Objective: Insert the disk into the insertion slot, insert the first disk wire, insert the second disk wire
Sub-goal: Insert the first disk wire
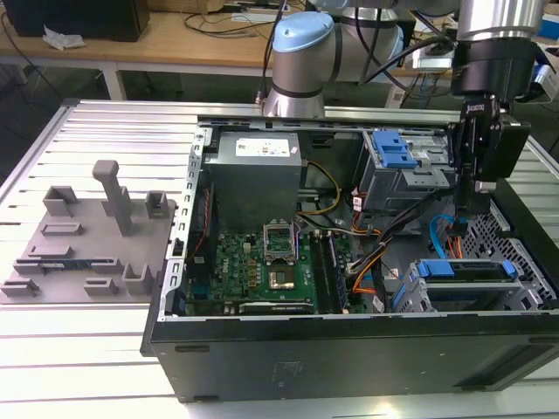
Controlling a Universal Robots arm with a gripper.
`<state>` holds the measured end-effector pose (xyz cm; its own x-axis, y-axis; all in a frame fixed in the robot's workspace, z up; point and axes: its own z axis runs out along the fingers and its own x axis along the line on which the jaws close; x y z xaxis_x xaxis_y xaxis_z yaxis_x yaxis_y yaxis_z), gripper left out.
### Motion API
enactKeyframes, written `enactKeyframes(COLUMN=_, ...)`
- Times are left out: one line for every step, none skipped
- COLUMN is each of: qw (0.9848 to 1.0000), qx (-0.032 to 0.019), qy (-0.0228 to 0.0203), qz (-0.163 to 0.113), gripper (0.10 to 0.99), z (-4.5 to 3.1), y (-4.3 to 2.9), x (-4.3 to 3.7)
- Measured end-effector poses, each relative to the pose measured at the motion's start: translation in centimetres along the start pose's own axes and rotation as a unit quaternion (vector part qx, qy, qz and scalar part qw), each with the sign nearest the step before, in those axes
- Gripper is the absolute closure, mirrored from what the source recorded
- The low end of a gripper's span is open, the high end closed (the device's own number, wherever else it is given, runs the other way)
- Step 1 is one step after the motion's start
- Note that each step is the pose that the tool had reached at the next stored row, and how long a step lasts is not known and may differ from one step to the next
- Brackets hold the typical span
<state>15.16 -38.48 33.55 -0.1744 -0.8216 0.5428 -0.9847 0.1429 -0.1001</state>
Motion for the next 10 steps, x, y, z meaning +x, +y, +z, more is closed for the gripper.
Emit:
enactKeyframes(qw=1.0000, qx=0.0003, qy=0.0015, qz=0.000, gripper=0.659, z=0.07, y=0.01, x=-0.07)
enactKeyframes(qw=1.0000, qx=0.0006, qy=0.0033, qz=0.000, gripper=0.659, z=0.14, y=0.03, x=-0.15)
enactKeyframes(qw=1.0000, qx=0.0010, qy=0.0052, qz=0.000, gripper=0.659, z=0.19, y=0.04, x=-0.20)
enactKeyframes(qw=1.0000, qx=0.0018, qy=0.0092, qz=0.000, gripper=0.659, z=0.20, y=0.04, x=-0.24)
enactKeyframes(qw=0.9999, qx=0.0029, qy=0.0149, qz=-0.001, gripper=0.659, z=0.19, y=0.05, x=-0.26)
enactKeyframes(qw=0.9997, qx=0.0042, qy=0.0226, qz=-0.002, gripper=0.659, z=0.18, y=0.05, x=-0.28)
enactKeyframes(qw=0.9996, qx=0.0053, qy=0.0282, qz=-0.002, gripper=0.659, z=0.17, y=0.05, x=-0.31)
enactKeyframes(qw=0.9993, qx=0.0066, qy=0.0358, qz=-0.003, gripper=0.659, z=0.15, y=0.06, x=-0.36)
enactKeyframes(qw=0.9992, qx=0.0074, qy=0.0400, qz=-0.003, gripper=0.671, z=0.16, y=0.07, x=-0.41)
enactKeyframes(qw=0.9991, qx=0.0077, qy=0.0414, qz=-0.003, gripper=0.671, z=0.19, y=0.09, x=-0.50)
